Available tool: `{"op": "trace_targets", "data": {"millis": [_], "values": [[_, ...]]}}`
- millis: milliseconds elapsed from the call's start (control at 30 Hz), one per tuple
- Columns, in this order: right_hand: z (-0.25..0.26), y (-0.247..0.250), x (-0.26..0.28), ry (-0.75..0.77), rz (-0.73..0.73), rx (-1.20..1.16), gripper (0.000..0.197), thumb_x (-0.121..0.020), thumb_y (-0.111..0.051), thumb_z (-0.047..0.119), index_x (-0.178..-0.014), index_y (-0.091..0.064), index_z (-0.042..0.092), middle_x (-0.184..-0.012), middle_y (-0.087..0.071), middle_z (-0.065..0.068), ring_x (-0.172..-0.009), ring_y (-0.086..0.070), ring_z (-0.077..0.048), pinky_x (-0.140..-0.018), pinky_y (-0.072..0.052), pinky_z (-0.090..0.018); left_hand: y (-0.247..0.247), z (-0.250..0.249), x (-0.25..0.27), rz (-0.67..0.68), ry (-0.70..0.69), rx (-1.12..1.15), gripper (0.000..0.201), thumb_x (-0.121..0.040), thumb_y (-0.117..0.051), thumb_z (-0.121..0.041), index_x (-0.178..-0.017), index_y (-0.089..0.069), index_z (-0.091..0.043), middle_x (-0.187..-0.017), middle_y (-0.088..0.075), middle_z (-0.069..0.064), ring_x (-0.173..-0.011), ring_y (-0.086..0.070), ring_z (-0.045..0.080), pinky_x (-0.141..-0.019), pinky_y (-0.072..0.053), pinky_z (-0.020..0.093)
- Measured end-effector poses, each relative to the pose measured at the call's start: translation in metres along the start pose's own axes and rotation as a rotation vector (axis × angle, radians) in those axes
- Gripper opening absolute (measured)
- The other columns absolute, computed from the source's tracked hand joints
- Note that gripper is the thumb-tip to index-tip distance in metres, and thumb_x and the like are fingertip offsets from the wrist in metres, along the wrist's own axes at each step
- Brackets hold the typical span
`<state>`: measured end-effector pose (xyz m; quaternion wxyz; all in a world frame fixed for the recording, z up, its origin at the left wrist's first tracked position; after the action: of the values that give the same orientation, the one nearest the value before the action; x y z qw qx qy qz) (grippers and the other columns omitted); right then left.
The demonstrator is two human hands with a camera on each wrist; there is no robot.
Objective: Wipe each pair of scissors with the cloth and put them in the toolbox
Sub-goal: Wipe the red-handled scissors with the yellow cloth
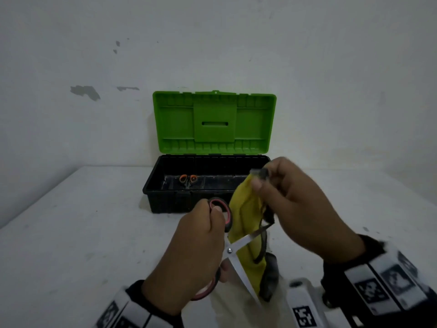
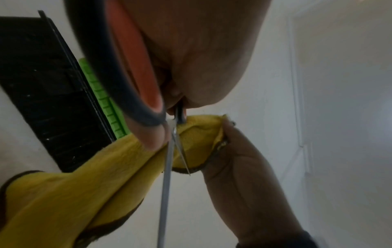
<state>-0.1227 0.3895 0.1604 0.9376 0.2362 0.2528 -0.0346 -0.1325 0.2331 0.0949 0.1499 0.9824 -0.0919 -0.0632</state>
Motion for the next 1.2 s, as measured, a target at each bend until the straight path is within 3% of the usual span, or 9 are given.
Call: {"op": "trace_targets", "data": {"millis": [100,167,300,433,533,667,800,1000,1200], "values": [[0.016,-0.02,0.021,0.146,0.342,0.034,0.013,-0.088,-0.069,0.021,-0.084,-0.057,0.016,-0.079,-0.063,0.005,-0.072,-0.062,-0.011,-0.067,-0.05,-0.024,0.011,0.004,-0.004,-0.058,-0.036,-0.057,0.033,-0.102,-0.034,-0.032,-0.089,-0.047,-0.005,-0.072,-0.05,0.029,-0.053,-0.057,0.037,-0.046,-0.055,0.047],[0.016,-0.024,0.031,0.208,0.448,0.121,0.018,-0.084,-0.075,0.029,-0.08,-0.061,0.017,-0.086,-0.064,0.004,-0.084,-0.063,-0.016,-0.076,-0.048,-0.026,0.017,0.004,-0.004,-0.091,-0.06,-0.106,0.033,-0.101,-0.035,-0.033,-0.085,-0.046,-0.006,-0.076,-0.05,0.033,-0.062,-0.058,0.044,-0.054,-0.052,0.058],[0.008,-0.025,0.036,0.198,0.364,0.049,0.034,-0.089,-0.063,0.042,-0.069,-0.061,0.016,-0.08,-0.064,0.0,-0.082,-0.063,-0.022,-0.075,-0.05,-0.035,0.016,-0.005,-0.002,-0.064,-0.111,-0.111,0.032,-0.102,-0.035,-0.032,-0.084,-0.044,-0.007,-0.068,-0.046,0.027,-0.056,-0.055,0.047,-0.045,-0.053,0.051],[-0.003,-0.025,0.035,0.156,0.261,0.187,0.026,-0.076,-0.078,0.038,-0.086,-0.056,0.03,-0.083,-0.06,0.009,-0.072,-0.059,-0.011,-0.062,-0.051,-0.024,0.01,-0.015,0.004,-0.023,-0.206,-0.128,0.025,-0.101,-0.034,-0.033,-0.083,-0.043,-0.019,-0.052,-0.05,0.011,-0.036,-0.05,0.021,-0.037,-0.049,0.034],[-0.006,-0.035,0.036,0.154,0.3,0.29,0.028,-0.076,-0.073,0.049,-0.095,-0.064,0.031,-0.087,-0.062,0.013,-0.078,-0.059,-0.007,-0.066,-0.051,-0.021,0.006,-0.023,0.008,-0.028,-0.313,-0.258,0.026,-0.097,-0.028,-0.044,-0.092,-0.042,-0.023,-0.06,-0.052,0.006,-0.042,-0.054,0.018,-0.039,-0.05,0.036],[0.0,-0.047,0.037,0.197,0.353,0.365,0.027,-0.081,-0.053,0.057,-0.078,-0.064,0.032,-0.07,-0.056,0.017,-0.073,-0.053,-0.009,-0.062,-0.041,-0.014,-0.001,-0.031,0.015,-0.06,-0.407,-0.43,0.039,-0.095,-0.017,-0.05,-0.1,-0.043,-0.021,-0.065,-0.047,-0.005,-0.05,-0.05,0.012,-0.051,-0.052,0.034],[0.001,-0.043,0.034,0.234,0.414,0.36,0.026,-0.088,-0.062,0.048,-0.08,-0.073,0.026,-0.065,-0.061,0.01,-0.064,-0.055,-0.009,-0.058,-0.042,-0.019,0.01,-0.023,0.013,-0.094,-0.373,-0.362,0.039,-0.086,-0.019,-0.055,-0.097,-0.04,-0.024,-0.065,-0.05,-0.002,-0.051,-0.058,0.019,-0.045,-0.051,0.042],[-0.001,-0.027,0.033,0.191,0.401,0.359,0.014,-0.084,-0.069,0.045,-0.081,-0.074,0.032,-0.067,-0.06,0.024,-0.07,-0.059,-0.003,-0.059,-0.041,-0.01,0.01,-0.021,0.017,-0.09,-0.326,-0.288,0.031,-0.088,-0.024,-0.055,-0.086,-0.041,-0.03,-0.062,-0.051,0.004,-0.054,-0.061,0.031,-0.046,-0.05,0.05],[0.0,-0.043,0.036,0.261,0.345,0.436,0.03,-0.086,-0.061,0.053,-0.062,-0.051,0.035,-0.055,-0.046,0.014,-0.06,-0.047,-0.005,-0.061,-0.026,-0.015,0.0,-0.022,0.017,-0.08,-0.349,-0.336,0.031,-0.089,-0.021,-0.054,-0.09,-0.039,-0.029,-0.068,-0.055,0.005,-0.053,-0.06,0.024,-0.045,-0.051,0.044]]}}
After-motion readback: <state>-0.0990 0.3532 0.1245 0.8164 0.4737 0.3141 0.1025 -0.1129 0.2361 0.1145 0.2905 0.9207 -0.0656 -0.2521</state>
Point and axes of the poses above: each hand's wrist, its own x-axis away from the middle knuckle, its own y-axis out of the back of the hand, z = x × y, the point moved 7 cm from there along -x, towards the middle knuckle
